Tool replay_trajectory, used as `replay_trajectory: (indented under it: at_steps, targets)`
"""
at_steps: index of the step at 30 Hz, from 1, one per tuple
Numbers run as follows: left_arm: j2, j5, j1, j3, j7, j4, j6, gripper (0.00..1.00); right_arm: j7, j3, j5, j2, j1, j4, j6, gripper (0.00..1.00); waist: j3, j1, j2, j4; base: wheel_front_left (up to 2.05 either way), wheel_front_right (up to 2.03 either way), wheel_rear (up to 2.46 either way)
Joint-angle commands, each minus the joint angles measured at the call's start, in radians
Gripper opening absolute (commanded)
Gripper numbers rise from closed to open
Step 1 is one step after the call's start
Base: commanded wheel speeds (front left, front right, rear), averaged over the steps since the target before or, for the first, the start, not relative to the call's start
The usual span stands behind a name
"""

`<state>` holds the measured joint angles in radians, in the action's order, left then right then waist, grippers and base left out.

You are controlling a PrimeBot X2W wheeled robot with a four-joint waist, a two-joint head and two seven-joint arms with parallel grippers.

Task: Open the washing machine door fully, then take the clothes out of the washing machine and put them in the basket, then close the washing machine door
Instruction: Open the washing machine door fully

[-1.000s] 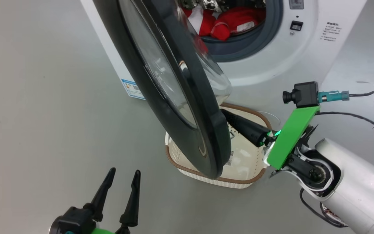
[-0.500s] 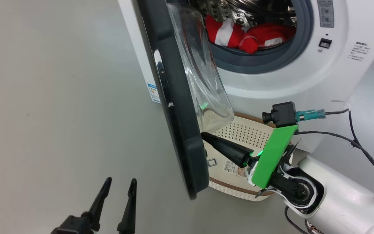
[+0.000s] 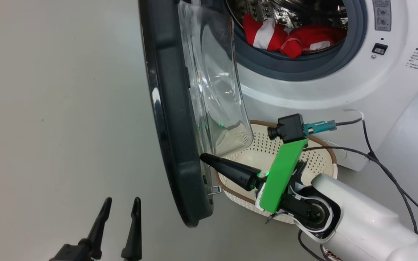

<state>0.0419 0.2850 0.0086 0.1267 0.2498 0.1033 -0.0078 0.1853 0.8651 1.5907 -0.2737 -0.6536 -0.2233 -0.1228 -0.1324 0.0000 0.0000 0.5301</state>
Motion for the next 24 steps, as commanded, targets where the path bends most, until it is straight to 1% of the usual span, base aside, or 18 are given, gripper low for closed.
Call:
replay_trajectory:
  at_steps: [1,14,23,24]
  targets:
    - [0.008,0.013,0.004,-0.04,0.012,-0.034,0.011,1.0,0.002,0.012,-0.022,0.038,-0.03,0.02,-0.008,0.0,-0.005,0.0,0.0,0.004,0.0,0.0,0.0]
    - [0.008,0.013,0.002,-0.04,0.012,-0.042,0.019,1.0,0.003,0.024,-0.023,0.07,-0.046,0.009,-0.008,0.0,-0.004,0.0,0.0,0.005,0.0,0.0,0.0]
    - [0.008,0.007,-0.007,-0.043,0.012,-0.026,0.002,1.0,-0.039,0.027,-0.041,0.047,-0.027,0.0,-0.008,0.0,0.007,0.0,0.0,-0.001,0.0,0.0,0.0]
    - [0.008,0.005,-0.011,-0.045,0.012,-0.02,-0.003,1.0,-0.049,0.028,-0.042,0.038,-0.021,-0.004,-0.008,0.08,0.011,0.0,0.0,-0.003,0.0,0.0,0.0]
